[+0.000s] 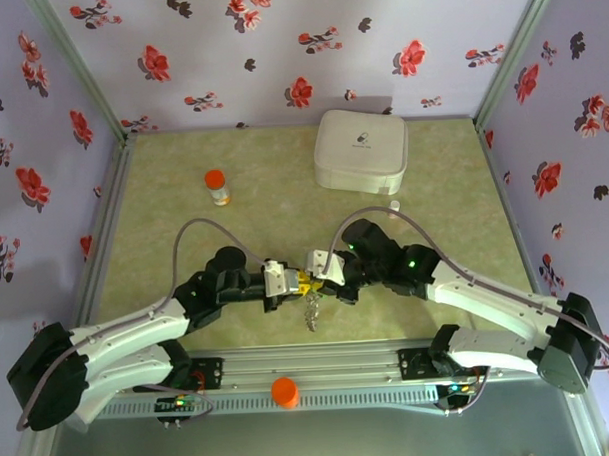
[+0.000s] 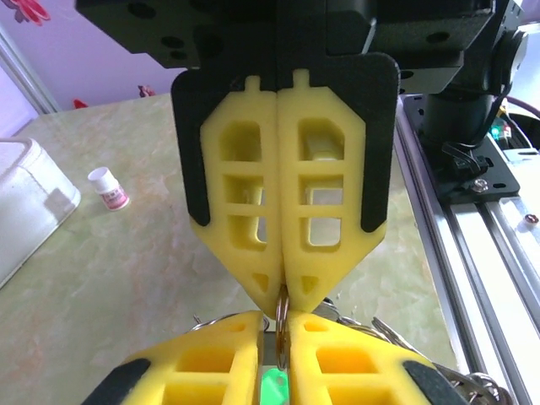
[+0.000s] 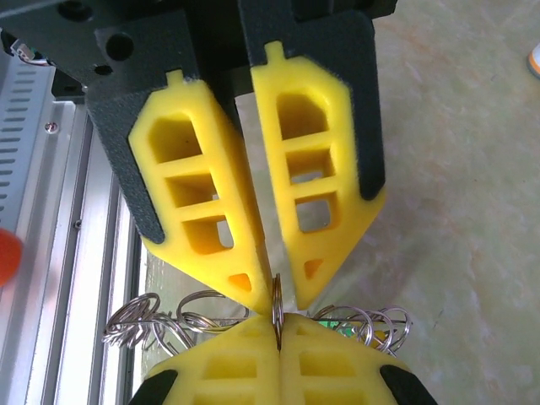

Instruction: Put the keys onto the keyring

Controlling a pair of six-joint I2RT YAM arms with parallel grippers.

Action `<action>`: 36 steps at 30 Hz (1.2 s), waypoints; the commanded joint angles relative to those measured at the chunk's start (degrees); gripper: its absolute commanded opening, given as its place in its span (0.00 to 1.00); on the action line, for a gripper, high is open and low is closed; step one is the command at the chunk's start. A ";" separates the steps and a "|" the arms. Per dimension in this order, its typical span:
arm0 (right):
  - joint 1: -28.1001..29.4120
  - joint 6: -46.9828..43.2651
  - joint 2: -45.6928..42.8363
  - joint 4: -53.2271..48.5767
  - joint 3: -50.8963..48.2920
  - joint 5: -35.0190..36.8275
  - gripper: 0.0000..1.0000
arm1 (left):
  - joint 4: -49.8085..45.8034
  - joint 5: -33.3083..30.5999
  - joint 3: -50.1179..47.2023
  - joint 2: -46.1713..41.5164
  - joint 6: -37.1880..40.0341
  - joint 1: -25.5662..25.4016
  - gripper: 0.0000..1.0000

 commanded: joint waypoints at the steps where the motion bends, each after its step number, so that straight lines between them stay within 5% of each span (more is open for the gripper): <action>1: 1.19 -1.56 0.66 -0.62 2.85 -0.58 0.00 | -3.34 0.81 2.06 0.96 2.76 -0.38 0.10; 7: 1.37 -0.42 0.64 1.87 2.44 -1.68 0.00 | -2.70 1.14 2.01 1.60 2.59 -0.38 0.10; 11: 1.36 0.43 -0.10 2.73 1.98 -1.88 0.00 | -2.66 1.55 1.96 1.56 2.35 -0.36 0.00; 16: -1.66 4.32 -5.75 7.00 -3.13 -1.51 0.34 | 2.76 0.09 -1.25 0.28 1.20 -0.37 0.00; 36: -4.08 8.32 -4.79 6.97 -6.84 -3.36 0.30 | 13.16 -2.15 -5.46 0.28 -2.09 -0.38 0.00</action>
